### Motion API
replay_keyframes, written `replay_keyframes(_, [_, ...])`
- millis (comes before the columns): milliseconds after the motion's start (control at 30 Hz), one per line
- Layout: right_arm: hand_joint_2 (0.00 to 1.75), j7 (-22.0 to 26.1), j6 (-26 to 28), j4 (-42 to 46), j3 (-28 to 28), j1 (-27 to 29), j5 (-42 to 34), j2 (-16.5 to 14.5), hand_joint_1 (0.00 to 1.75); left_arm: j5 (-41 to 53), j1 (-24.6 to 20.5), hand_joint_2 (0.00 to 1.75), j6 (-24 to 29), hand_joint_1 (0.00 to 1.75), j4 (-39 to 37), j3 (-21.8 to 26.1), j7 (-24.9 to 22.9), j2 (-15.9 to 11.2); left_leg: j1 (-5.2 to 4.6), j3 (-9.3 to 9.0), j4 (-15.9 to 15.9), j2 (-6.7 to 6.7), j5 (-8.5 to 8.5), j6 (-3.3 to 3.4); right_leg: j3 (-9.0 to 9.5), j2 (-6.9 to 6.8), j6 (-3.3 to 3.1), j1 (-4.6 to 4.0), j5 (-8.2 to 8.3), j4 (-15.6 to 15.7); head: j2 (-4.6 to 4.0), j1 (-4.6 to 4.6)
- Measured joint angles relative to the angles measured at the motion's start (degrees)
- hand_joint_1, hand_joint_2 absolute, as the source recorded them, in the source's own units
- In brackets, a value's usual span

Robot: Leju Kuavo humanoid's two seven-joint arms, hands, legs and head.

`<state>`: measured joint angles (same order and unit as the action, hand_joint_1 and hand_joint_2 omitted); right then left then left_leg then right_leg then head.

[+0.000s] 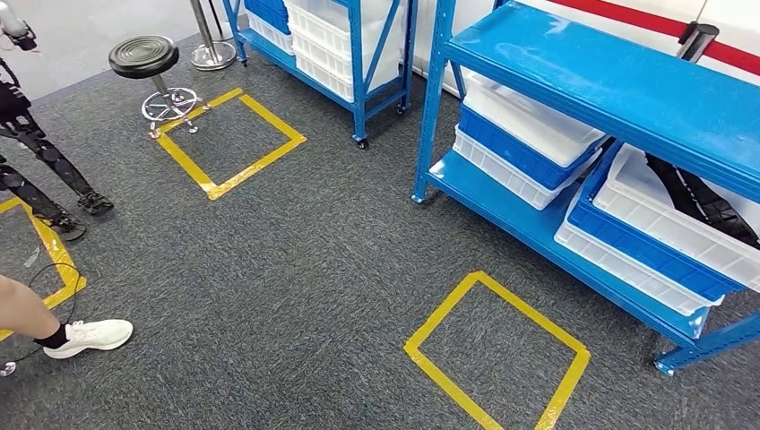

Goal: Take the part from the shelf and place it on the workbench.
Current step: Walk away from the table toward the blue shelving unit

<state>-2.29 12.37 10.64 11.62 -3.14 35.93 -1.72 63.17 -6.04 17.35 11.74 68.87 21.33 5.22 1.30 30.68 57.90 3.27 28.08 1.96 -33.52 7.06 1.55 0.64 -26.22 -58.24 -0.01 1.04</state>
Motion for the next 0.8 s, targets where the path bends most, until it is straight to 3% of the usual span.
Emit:
replay_keyframes(67, [0.0,0.0,0.0,0.0,0.01,-0.07,0.0,0.06,0.0,0.0,0.04,0.0,0.0,0.0,0.0,0.0,0.03,0.03,0.14,-0.47,-1.07,-1.75,-0.6,0.65,-1.92,-3.3,-0.01,-0.14,-1.91,-3.5,0.01,0.22])
replay_keyframes(100, [0.0,0.0,0.0,0.0,0.01,-0.16,0.0,0.05,0.0,0.0,0.1,0.0,0.0,0.0,0.0,0.0,0.04,0.03,0.01,-0.55,-1.24,-2.7,-0.65,0.78,-3.8,-5.04,-0.15,-0.05,-3.63,-7.07,0.01,0.3])
replay_keyframes(167, [0.0,0.0,-0.01,0.0,0.01,-0.29,0.0,0.05,0.0,0.0,0.18,0.0,0.0,0.0,0.0,0.01,0.03,0.02,-0.09,-0.46,-1.25,-4.35,-0.63,0.89,-7.38,-6.16,-0.15,0.19,-6.49,-14.02,0.0,0.35])
replay_keyframes(200, [0.0,0.0,-0.01,0.0,0.01,-0.26,0.0,0.07,0.0,0.0,0.17,0.0,0.0,0.0,0.0,0.01,0.03,0.02,-0.11,-0.42,-1.24,-5.03,-0.59,0.86,-8.53,-6.33,0.09,0.34,-7.15,-16.27,0.0,0.36])
replay_keyframes(233, [0.0,0.0,-0.01,0.0,0.01,-0.17,0.0,0.09,0.0,0.0,0.14,0.0,0.0,0.0,0.0,0.01,0.03,0.02,-0.08,-0.42,-1.23,-5.6,-0.54,0.79,-8.53,-6.46,0.56,0.49,-6.91,-16.35,0.0,0.36])
replay_keyframes(300, [0.0,0.0,0.0,0.0,0.01,0.02,-0.01,0.2,0.0,0.0,0.11,0.0,-0.02,0.0,0.0,0.01,0.03,0.06,0.05,-0.61,-1.21,-6.88,-0.33,0.46,-5.71,-7.39,1.85,0.83,-4.71,-11.27,0.01,0.39])
replay_keyframes(333, [0.0,0.0,0.0,0.0,0.01,0.04,-0.02,0.25,0.0,0.0,0.11,0.0,-0.03,0.0,0.0,0.01,0.03,0.08,0.05,-0.84,-1.17,-7.54,-0.14,0.17,-3.2,-8.9,2.36,0.97,-3.19,-6.76,0.0,0.42])
replay_keyframes(367, [0.0,0.0,0.0,0.0,0.01,-0.04,-0.02,0.27,0.0,0.0,0.12,0.0,-0.05,0.0,0.0,0.01,0.03,0.09,-0.08,-1.11,-1.11,-8.15,0.14,-0.24,-1.06,-10.67,2.53,0.91,-1.8,-2.97,0.0,0.5])
replay_keyframes(433, [0.0,0.0,-0.01,0.0,0.01,-0.21,-0.02,0.28,0.0,0.0,0.1,0.0,-0.05,0.0,0.0,0.01,0.04,0.08,-0.47,-1.81,-1.0,-9.35,0.65,-1.07,1.04,-12.69,1.93,0.59,-0.3,0.64,-0.01,0.38])
replay_keyframes(500, [0.0,0.0,-0.01,0.0,0.01,-0.25,-0.02,0.33,0.0,0.0,-0.08,0.0,-0.05,0.0,0.0,0.01,0.05,0.08,-0.5,-2.49,-1.08,-10.72,1.01,-1.7,0.93,-11.42,0.97,0.47,0.02,0.54,0.0,0.03])
replay_keyframes(533, [0.0,0.0,-0.01,0.0,0.01,-0.22,-0.02,0.34,0.0,0.0,-0.21,0.0,-0.06,0.0,0.0,0.0,0.05,0.09,-0.27,-2.68,-0.88,-10.67,1.41,-2.03,0.97,-10.66,0.57,0.74,0.07,0.57,0.01,-0.11])
replay_keyframes(600, [0.0,0.01,-0.01,0.0,0.01,-0.21,-0.04,0.35,0.0,0.05,-0.31,0.0,-0.1,0.0,0.0,-0.02,0.09,0.12,0.22,-1.66,2.15,-8.04,3.82,-2.49,1.12,-9.21,-0.5,1.23,0.25,0.74,0.01,-0.33])
replay_keyframes(667, [0.0,0.08,0.0,0.0,0.02,-0.22,-0.09,0.28,0.0,0.1,-0.1,0.0,-0.15,0.0,0.0,-0.04,0.13,0.09,0.39,1.91,9.8,-4.44,7.9,-2.54,0.97,-7.74,-1.35,1.01,0.41,0.75,0.01,-0.54])
replay_keyframes(700, [0.0,0.12,0.01,0.0,0.04,-0.2,-0.11,0.22,0.0,0.11,0.04,0.0,-0.24,0.0,0.0,-0.04,0.14,0.07,0.38,3.87,13.61,-3.62,9.32,-2.51,0.89,-6.9,-1.55,0.79,0.47,0.74,0.01,-0.55])
replay_keyframes(733, [0.0,0.16,0.03,0.0,0.07,-0.13,-0.14,0.17,0.0,0.11,0.15,0.0,-0.32,0.0,0.0,-0.04,0.14,0.04,0.38,5.23,15.92,-3.27,9.66,-2.46,0.85,-6.02,-1.64,0.61,0.53,0.71,0.01,-0.56])
replay_keyframes(767, [0.0,0.17,0.06,0.0,0.12,-0.03,-0.16,0.13,0.0,0.11,0.18,0.0,-0.4,0.0,0.0,-0.04,0.17,0.02,0.39,5.58,15.98,-3.14,8.76,-2.36,0.88,-5.17,-1.67,0.49,0.56,0.67,0.0,-0.55])
replay_keyframes(800, [0.0,0.17,0.1,0.0,0.2,0.06,-0.17,0.12,0.0,0.1,0.18,0.0,-0.48,0.0,0.0,-0.04,0.26,0.01,0.39,4.81,13.72,-2.99,6.79,-2.22,0.94,-4.35,-1.7,0.44,0.58,0.62,-0.01,-0.55])
